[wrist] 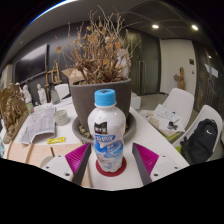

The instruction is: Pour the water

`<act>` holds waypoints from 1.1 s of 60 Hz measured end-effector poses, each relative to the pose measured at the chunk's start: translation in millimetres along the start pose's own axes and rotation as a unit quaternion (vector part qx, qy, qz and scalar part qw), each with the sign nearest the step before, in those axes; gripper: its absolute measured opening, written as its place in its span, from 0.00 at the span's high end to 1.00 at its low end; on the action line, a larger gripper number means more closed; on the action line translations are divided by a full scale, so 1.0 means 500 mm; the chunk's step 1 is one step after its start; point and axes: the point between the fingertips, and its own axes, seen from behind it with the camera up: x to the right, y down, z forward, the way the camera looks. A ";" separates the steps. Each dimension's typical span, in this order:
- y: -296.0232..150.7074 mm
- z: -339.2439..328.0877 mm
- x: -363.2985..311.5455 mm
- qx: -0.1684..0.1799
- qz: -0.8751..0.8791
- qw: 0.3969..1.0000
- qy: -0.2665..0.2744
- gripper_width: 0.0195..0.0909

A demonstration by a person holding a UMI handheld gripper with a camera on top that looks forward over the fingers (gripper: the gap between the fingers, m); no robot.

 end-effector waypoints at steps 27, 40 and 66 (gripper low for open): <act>-0.032 -0.451 -0.097 -0.031 -0.016 0.999 0.024 0.07; 0.008 -0.693 -0.191 -0.037 -0.061 0.997 0.018 0.07; 0.060 -0.940 -0.291 -0.027 -0.080 0.996 0.023 0.08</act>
